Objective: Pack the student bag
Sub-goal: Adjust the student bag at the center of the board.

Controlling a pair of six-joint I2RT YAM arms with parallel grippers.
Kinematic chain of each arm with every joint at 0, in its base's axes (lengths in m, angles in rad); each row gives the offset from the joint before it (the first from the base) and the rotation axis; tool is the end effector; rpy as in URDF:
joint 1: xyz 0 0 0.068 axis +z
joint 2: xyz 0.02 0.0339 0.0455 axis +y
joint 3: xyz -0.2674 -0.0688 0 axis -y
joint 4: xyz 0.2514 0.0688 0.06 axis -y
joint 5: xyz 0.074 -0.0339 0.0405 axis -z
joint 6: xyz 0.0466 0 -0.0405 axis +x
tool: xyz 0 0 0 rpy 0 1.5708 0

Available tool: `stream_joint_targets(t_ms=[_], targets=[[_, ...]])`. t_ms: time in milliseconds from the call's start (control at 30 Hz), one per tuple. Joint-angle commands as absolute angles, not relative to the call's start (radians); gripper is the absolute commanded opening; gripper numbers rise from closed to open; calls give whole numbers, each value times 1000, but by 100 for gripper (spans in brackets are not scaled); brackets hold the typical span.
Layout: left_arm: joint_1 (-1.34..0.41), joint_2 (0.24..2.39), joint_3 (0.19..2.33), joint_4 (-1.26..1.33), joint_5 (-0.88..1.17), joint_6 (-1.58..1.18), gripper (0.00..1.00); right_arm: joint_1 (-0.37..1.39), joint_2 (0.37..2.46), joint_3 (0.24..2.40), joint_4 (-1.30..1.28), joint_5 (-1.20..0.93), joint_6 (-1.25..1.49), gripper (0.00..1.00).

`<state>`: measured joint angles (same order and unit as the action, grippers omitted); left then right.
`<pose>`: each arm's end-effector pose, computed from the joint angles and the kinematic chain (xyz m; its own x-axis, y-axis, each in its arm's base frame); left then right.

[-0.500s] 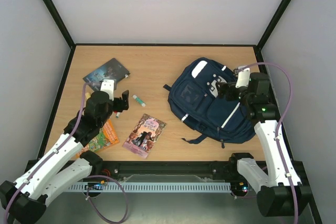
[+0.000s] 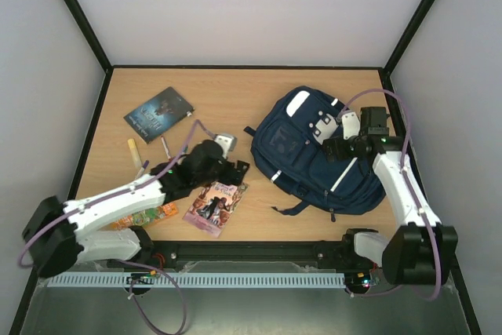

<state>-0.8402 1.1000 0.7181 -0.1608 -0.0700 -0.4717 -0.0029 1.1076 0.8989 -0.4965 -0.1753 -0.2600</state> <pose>0.1743 -0.1896 0.2516 -0.6264 0.0199 -0.7792 0.4696 0.8075 -0.3569 0.2502 0.0074 0.2816 -0.5930 -0.2514 -0.7649 -0.2922 0.9524 -0.0865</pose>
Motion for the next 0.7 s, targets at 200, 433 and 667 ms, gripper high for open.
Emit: stream_joint_targets(t_ms=[200,433,667], targets=[[-1024,1466,891,-30,-37,-691,97,-150,1367,1084,-656,-225,-392,99],[-1031,1638,960,5,11,-789,99,-309,1549,1199,-707,-229,-424,99],[-1032,1823,1121,-13,60,-847,97,-385,1654,1192,-688,-123,-470,99]])
